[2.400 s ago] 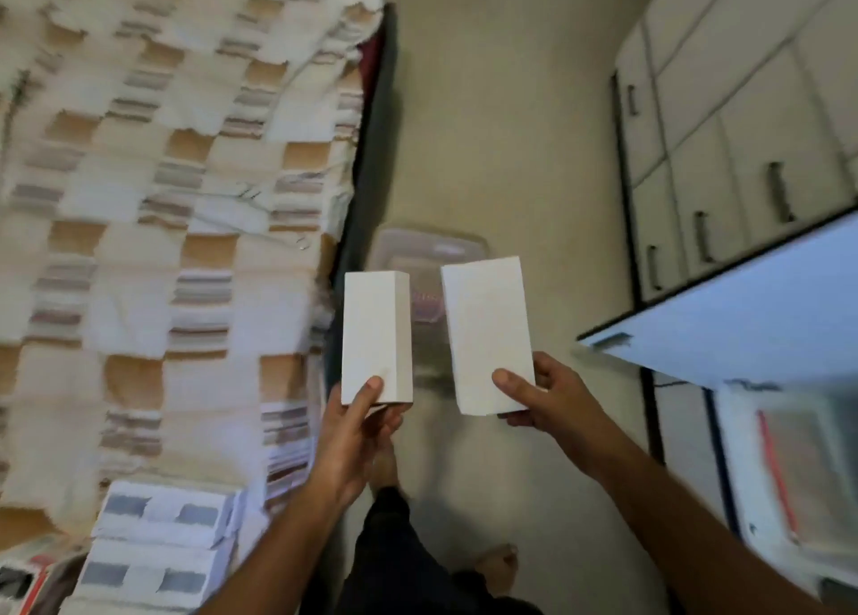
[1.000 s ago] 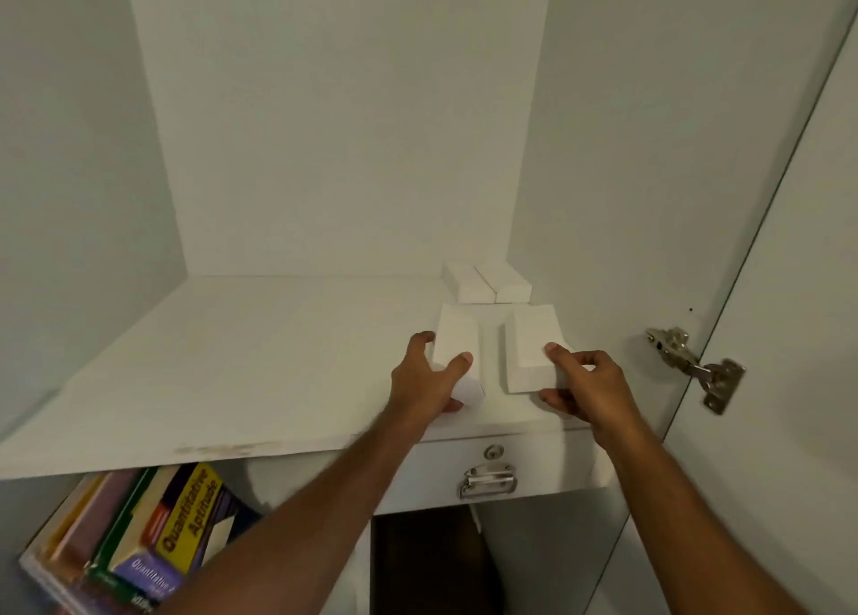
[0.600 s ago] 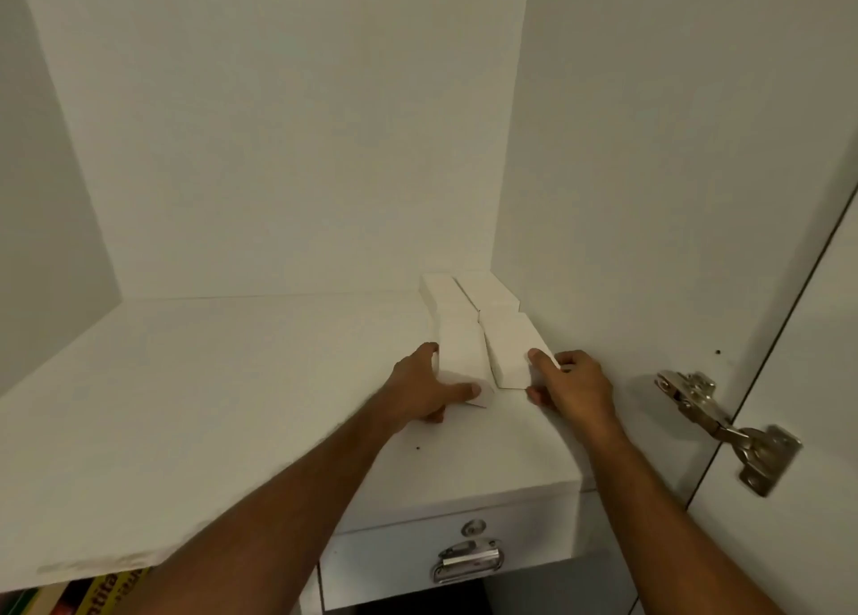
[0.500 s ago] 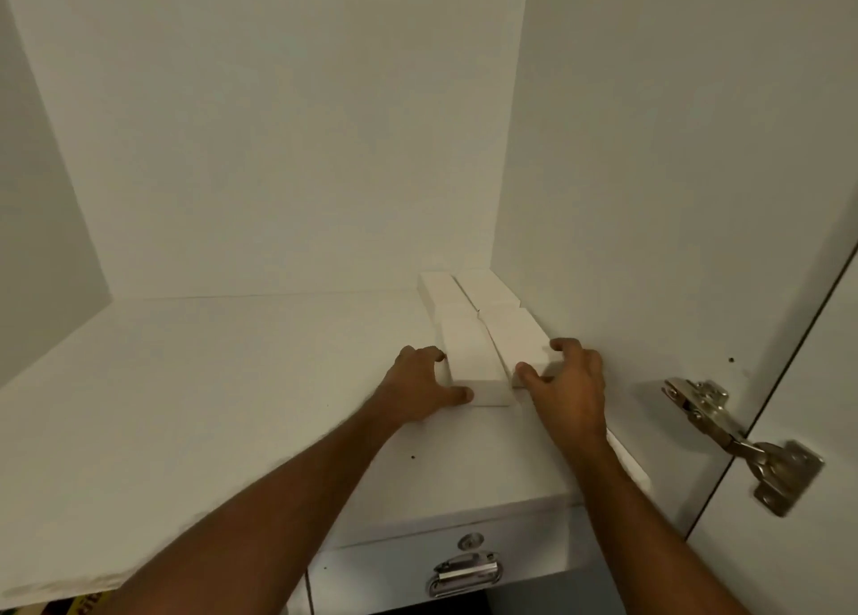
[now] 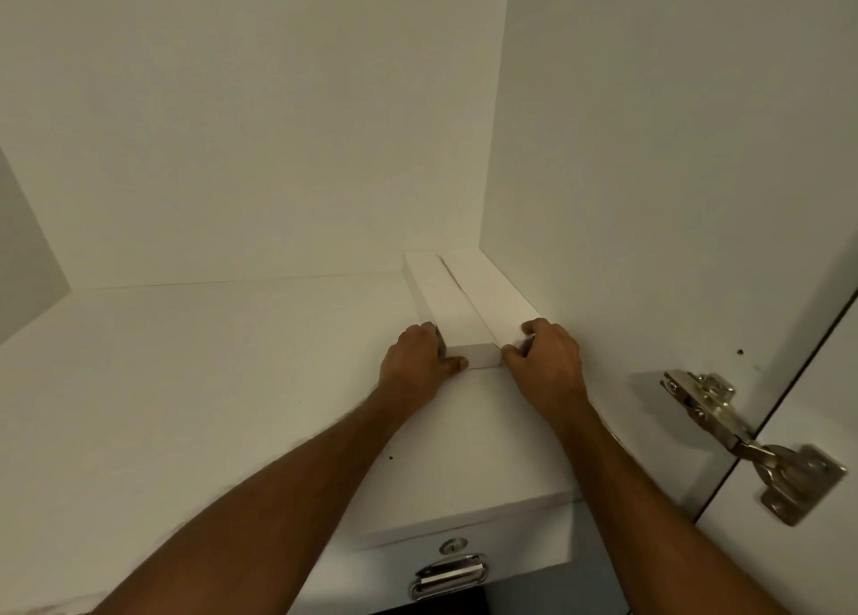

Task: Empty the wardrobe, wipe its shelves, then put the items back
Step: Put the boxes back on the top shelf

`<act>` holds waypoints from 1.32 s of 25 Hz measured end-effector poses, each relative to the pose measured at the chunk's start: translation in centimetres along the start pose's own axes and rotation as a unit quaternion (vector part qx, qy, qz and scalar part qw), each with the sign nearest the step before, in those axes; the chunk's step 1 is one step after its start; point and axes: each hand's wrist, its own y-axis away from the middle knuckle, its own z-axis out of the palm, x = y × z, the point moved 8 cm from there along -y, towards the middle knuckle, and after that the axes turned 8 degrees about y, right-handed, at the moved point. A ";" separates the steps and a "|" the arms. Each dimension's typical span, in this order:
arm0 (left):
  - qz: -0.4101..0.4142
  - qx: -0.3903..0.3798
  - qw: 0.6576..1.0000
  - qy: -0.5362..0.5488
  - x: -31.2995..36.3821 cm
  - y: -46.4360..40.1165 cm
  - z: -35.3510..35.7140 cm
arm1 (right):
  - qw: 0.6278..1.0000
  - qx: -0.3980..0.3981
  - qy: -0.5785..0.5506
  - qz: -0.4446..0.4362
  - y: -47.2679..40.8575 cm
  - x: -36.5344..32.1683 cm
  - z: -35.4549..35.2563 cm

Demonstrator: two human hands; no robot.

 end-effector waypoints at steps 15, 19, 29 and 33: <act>0.050 0.202 0.928 0.308 -3.6 23.7 -14.3 | 0.953 -0.067 -0.155 -0.253 21.3 -13.6 -2.4; -0.009 0.285 0.898 0.336 -9.9 36.6 -17.4 | 0.894 -0.201 -0.167 -0.365 31.8 -19.4 1.7; -0.287 0.601 0.693 0.277 -15.2 75.2 -12.3 | 0.552 -0.519 -0.195 -0.623 62.9 -24.9 5.2; -0.405 0.694 0.537 0.258 -10.3 89.3 -3.4 | 0.387 -0.567 -0.166 -0.708 74.8 -20.8 1.7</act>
